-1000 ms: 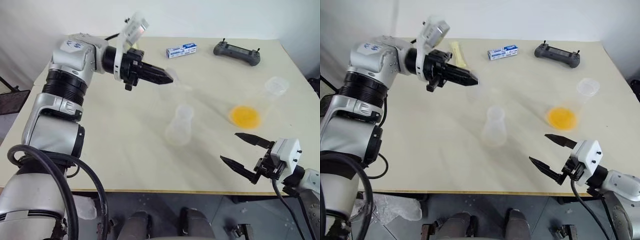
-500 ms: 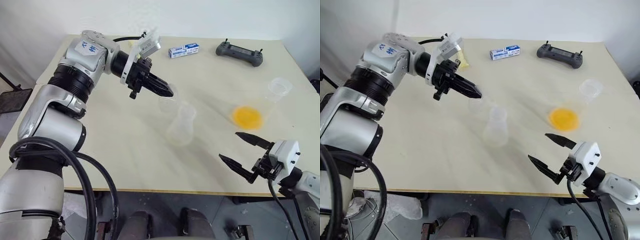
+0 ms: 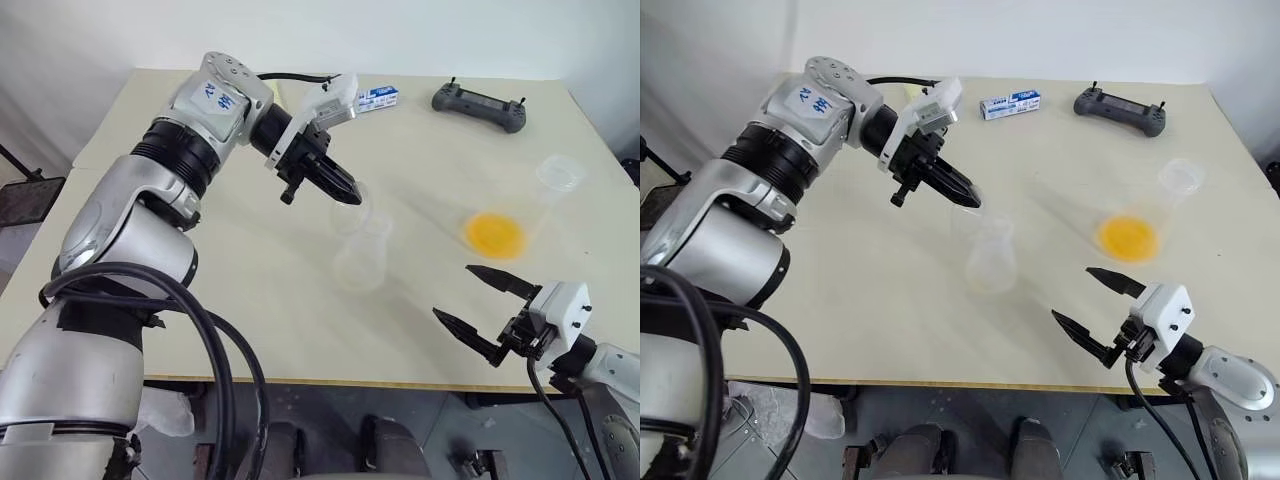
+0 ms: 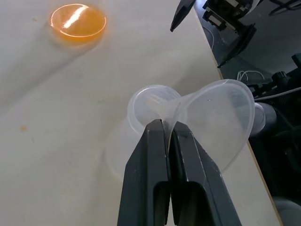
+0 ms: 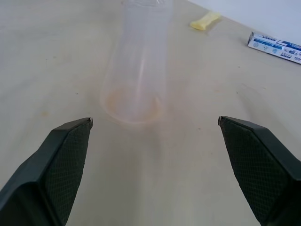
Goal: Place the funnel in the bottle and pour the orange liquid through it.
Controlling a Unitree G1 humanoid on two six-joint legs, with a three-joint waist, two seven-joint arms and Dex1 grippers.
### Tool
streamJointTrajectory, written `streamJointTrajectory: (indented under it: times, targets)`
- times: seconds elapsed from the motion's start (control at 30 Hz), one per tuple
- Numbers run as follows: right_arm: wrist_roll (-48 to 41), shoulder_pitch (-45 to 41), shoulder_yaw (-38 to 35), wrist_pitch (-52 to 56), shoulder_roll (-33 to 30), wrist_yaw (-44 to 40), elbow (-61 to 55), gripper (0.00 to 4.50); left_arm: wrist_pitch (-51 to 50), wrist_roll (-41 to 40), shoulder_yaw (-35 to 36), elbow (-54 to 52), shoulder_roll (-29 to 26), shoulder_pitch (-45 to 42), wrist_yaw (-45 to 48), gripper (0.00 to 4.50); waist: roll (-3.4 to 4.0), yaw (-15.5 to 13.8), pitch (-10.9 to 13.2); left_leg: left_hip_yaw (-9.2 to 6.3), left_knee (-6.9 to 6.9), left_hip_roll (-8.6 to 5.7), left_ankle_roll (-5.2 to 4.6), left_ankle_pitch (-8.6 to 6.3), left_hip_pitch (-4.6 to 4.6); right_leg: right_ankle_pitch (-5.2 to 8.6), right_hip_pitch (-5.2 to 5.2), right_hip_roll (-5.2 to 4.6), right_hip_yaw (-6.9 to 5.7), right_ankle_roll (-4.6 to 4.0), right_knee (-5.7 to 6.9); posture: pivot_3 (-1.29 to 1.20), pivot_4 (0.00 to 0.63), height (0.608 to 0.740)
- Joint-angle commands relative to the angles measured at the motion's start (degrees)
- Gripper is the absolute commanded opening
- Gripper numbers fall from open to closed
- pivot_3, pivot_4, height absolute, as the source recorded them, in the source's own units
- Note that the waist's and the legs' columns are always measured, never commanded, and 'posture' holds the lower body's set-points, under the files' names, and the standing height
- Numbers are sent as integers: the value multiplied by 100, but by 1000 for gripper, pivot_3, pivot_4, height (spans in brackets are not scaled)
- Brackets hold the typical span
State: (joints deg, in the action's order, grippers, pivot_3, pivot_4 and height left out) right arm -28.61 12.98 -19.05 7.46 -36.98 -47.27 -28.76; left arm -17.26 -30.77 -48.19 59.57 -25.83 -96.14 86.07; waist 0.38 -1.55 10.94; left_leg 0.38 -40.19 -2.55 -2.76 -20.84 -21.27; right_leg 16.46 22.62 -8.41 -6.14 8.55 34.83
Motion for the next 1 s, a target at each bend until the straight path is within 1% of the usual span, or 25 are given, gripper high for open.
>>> streamJointTrajectory:
  times: [0.03, 0.2, 0.23, 0.3, 0.5, 0.57, 0.67, 0.73, 0.87, 1.0]
  targets:
    - [-41, 73, -107, -126, 51, 50, -241, 4500, 238, 100, -124, 119, 85, -316, 643, 34, 0, 0, 0, 0, 0, 0, 0, 0, 0, 0, 0, 0, 0, 0, 0, 0, 150, 740]
    - [-18, 168, -123, -141, 79, 105, -322, 4500, 449, 251, -200, 358, 250, -412, 643, 34, -1, -8, 0, 2, -1, 0, -2, 0, 0, 0, 0, 0, 0, 0, -1, 0, 150, 740]
    - [-11, 193, -133, -146, 94, 124, -344, 4500, 477, 281, -186, 409, 288, -437, 643, 367, -1, -10, 0, 2, -1, -1, -4, 0, 0, 0, -1, 0, 0, 0, -1, 0, 150, 740]
    - [4, 248, -152, -158, 122, 145, -379, 4500, 509, 306, -124, 489, 350, -483, 643, 656, -1, -9, 0, 2, -1, -1, -4, 0, 0, 0, -1, 0, 1, 0, -1, 0, 150, 740]
    - [25, 340, -167, -216, 154, 168, -412, 4500, 518, 341, 124, 630, 494, -581, 643, 2474, -1, -4, 1, 3, -1, 0, -5, 0, 0, 0, 0, 0, 0, 0, -1, 0, 150, 740]
    - [23, 360, -170, -245, 148, 164, -403, 4500, 515, 361, 213, 656, 533, -598, 643, 3004, -2, -6, 1, 3, -1, -1, -5, 0, 0, 0, 0, 0, 1, 0, -1, 0, 150, 740]
    - [12, 367, -181, -275, 130, 141, -380, 4500, 489, 353, 349, 630, 550, -635, 643, 3930, -2, -3, 1, 3, -1, 0, -5, 0, 0, 0, 0, 0, 0, 0, -2, 0, 150, 740]
    - [3, 380, -193, -287, 109, 105, -367, 4500, 373, 242, 451, 550, 529, -657, 643, 4469, -2, -2, 1, 3, 0, 0, -5, 0, 0, 0, 0, 0, 1, 0, -2, 0, 150, 740]
    - [-9, 353, -216, -276, 69, 75, -346, 4500, 462, 294, 533, 483, 473, -607, 643, 4469, -2, -2, 1, 3, -1, 0, -5, 0, 1, 0, 0, 0, 1, 0, -1, 0, 150, 740]
    - [-33, 361, -381, -241, 90, 185, -406, 4500, 473, 250, 1005, 532, 220, -471, 643, 4469, -2, 5, 1, 4, -1, 0, -5, 0, 0, 0, 0, 0, 1, 0, -1, 0, 150, 740]
